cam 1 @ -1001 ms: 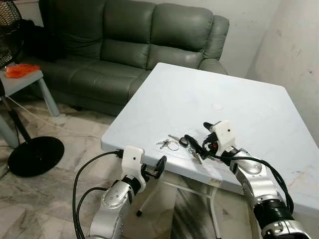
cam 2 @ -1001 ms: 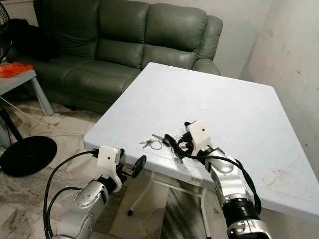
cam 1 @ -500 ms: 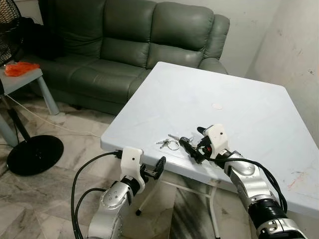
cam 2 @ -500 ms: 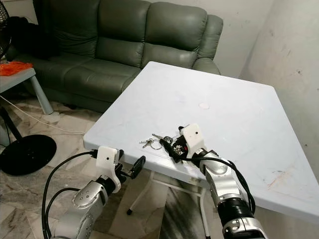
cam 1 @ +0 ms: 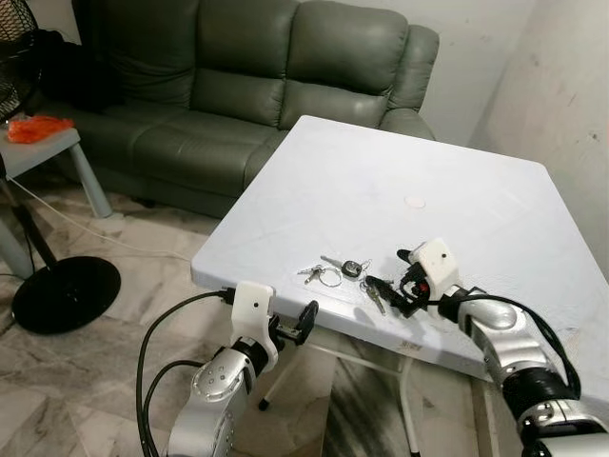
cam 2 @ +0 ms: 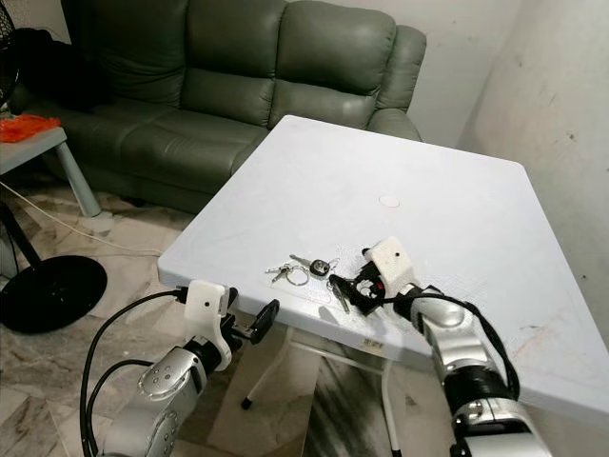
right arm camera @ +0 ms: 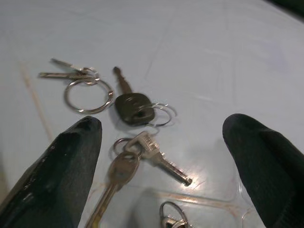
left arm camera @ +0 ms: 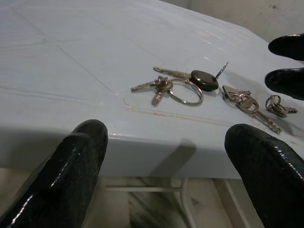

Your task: Hang keys on a hook

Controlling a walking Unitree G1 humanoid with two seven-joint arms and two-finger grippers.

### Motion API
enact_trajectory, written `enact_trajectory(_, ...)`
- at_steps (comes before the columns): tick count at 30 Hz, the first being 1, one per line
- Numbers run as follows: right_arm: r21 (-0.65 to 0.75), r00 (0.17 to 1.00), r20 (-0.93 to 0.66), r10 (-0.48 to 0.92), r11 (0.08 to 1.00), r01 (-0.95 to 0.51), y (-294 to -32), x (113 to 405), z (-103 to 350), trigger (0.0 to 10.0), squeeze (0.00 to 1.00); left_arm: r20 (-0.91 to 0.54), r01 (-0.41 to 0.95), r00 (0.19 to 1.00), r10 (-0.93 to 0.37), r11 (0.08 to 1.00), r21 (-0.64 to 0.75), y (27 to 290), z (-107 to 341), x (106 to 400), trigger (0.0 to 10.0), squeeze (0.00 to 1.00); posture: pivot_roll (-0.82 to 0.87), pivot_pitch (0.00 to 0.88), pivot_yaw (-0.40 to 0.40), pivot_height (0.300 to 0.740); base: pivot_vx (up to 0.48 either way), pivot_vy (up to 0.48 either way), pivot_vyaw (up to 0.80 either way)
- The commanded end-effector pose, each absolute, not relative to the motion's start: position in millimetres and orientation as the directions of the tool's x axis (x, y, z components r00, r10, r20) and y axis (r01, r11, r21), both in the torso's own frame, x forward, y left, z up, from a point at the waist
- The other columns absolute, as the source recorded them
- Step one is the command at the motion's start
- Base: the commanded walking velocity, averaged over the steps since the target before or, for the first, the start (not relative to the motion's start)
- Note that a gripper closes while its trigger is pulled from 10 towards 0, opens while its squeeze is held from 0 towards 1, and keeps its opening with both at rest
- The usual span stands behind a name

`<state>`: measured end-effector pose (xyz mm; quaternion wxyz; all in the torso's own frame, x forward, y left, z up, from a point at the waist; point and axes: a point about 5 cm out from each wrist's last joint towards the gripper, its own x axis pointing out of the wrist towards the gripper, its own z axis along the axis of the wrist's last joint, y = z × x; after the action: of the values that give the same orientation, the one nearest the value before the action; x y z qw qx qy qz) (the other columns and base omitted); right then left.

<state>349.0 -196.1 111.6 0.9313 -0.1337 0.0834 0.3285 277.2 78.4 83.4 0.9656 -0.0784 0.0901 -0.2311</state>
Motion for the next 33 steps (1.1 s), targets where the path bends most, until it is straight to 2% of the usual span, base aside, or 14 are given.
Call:
enact_trajectory(1,-0.202,0.766,-0.235,0.599,0.741,-0.641,-202.4,351.7,119.2,4.4,0.00,-0.122,0.446,0.871,-0.476,0.870,-0.209,70.2,87.4,274.5,10.0,0.00,0.04,0.045,-0.104,0.740,0.000,0.000,0.00)
enact_trajectory(2,-0.207,0.767,-0.235,0.597,0.740,-0.640,-202.9,351.8,119.5,4.2,0.00,-0.122,0.446,0.871,-0.476,0.870,-0.209,70.4,87.4,274.3,10.0,0.00,0.04,0.045,-0.103,0.740,0.000,0.000,0.00)
enact_trajectory(3,-0.208,0.769,-0.230,0.597,0.742,-0.638,-203.5,352.0,120.3,0.0,0.00,-0.122,0.446,0.871,-0.476,0.870,-0.209,70.4,87.5,274.2,10.0,0.00,0.04,0.045,-0.103,0.740,0.000,0.000,0.00)
enact_trajectory(7,-0.210,0.768,-0.248,0.590,0.741,-0.637,-205.6,352.4,119.3,0.0,0.00,-0.122,0.447,0.870,-0.477,0.870,-0.210,70.0,87.7,274.4,10.0,0.00,0.04,0.047,-0.103,0.740,0.000,0.000,0.00)
enact_trajectory(8,-0.221,0.769,-0.261,0.583,0.740,-0.636,-205.8,352.4,118.0,5.7,0.00,-0.122,0.447,0.870,-0.477,0.869,-0.210,70.0,87.8,274.3,10.0,0.00,0.04,0.049,-0.103,0.740,0.000,0.000,0.00)
enact_trajectory(9,-0.228,0.769,-0.270,0.579,0.738,-0.636,-205.7,352.3,116.9,10.0,0.00,-0.123,0.448,0.870,-0.478,0.869,-0.210,70.0,87.8,274.2,10.0,0.00,0.04,0.050,-0.102,0.740,0.000,0.000,0.00)
enact_trajectory(33,-0.190,0.744,-0.405,0.531,0.747,-0.637,-214.0,343.8,92.2,10.0,0.00,-0.129,0.448,0.867,-0.482,0.866,-0.222,66.9,87.5,271.6,10.0,0.00,0.03,0.061,-0.103,0.740,0.000,0.000,0.00)
